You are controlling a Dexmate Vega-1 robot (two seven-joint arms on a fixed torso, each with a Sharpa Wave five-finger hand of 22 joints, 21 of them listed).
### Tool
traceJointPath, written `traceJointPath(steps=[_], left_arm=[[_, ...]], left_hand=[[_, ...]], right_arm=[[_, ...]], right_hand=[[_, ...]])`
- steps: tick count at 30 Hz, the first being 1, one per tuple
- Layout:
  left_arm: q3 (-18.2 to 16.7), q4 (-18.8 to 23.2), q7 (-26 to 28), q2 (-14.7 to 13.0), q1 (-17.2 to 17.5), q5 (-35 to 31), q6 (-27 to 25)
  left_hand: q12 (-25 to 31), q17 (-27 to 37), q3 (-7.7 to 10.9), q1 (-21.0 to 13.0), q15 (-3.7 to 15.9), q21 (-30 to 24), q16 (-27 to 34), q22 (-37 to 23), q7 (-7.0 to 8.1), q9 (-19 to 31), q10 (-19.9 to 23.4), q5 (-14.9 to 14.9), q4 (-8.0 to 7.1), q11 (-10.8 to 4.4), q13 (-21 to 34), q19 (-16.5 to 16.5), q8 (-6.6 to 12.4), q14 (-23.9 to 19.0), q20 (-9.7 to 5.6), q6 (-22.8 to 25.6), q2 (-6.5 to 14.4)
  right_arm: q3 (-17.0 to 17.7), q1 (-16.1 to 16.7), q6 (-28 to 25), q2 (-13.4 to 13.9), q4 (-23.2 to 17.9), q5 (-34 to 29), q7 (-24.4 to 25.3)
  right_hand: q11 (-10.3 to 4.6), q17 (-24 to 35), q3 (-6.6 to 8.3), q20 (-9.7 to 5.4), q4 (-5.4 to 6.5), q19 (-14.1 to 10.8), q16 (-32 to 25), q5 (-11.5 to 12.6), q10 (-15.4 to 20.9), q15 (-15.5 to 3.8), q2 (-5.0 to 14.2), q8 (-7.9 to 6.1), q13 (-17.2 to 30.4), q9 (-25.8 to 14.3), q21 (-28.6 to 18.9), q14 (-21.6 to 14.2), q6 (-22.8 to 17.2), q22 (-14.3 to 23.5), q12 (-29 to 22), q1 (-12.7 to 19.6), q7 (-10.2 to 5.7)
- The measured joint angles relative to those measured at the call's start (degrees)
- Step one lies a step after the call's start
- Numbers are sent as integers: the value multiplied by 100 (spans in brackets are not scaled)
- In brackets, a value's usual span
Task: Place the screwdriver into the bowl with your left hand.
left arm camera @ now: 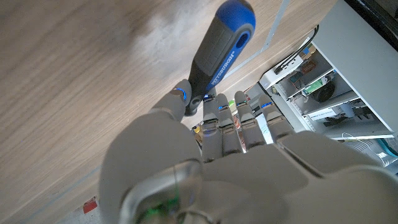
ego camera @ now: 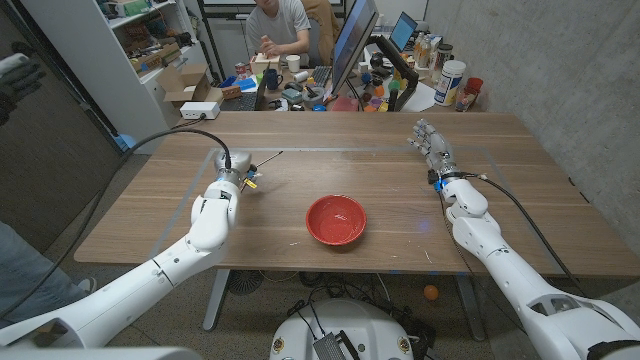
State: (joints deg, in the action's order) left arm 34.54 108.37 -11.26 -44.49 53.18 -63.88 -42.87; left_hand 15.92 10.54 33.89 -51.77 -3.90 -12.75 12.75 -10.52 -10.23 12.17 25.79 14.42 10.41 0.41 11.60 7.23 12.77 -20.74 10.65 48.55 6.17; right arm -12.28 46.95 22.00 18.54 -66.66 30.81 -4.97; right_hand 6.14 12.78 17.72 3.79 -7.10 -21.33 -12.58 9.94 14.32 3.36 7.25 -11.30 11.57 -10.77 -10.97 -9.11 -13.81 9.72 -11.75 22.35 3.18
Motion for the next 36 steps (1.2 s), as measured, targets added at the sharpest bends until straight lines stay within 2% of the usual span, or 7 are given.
traceJointPath(steps=[19,36], left_arm=[[-196,266,512,-207,112,614,354],[-379,337,1115,-379,187,1231,975]], left_hand=[[0,0,-23,-38,30,0,0,0,0,0,18,-2,-23,1,0,55,-47,-30,10,0,-37],[0,-15,-23,-60,52,0,0,0,31,16,102,-36,-23,-44,30,75,-84,-52,-10,112,-59]], right_arm=[[15,239,-29,48,-451,-93,304],[-32,433,-29,86,-898,-275,709]], right_hand=[[21,1,0,0,0,0,0,0,22,-21,0,0,0,0,0,-21,0,0,0,0,0],[21,1,-24,0,-24,0,0,0,21,-20,0,0,0,0,0,-21,0,0,0,0,0]])
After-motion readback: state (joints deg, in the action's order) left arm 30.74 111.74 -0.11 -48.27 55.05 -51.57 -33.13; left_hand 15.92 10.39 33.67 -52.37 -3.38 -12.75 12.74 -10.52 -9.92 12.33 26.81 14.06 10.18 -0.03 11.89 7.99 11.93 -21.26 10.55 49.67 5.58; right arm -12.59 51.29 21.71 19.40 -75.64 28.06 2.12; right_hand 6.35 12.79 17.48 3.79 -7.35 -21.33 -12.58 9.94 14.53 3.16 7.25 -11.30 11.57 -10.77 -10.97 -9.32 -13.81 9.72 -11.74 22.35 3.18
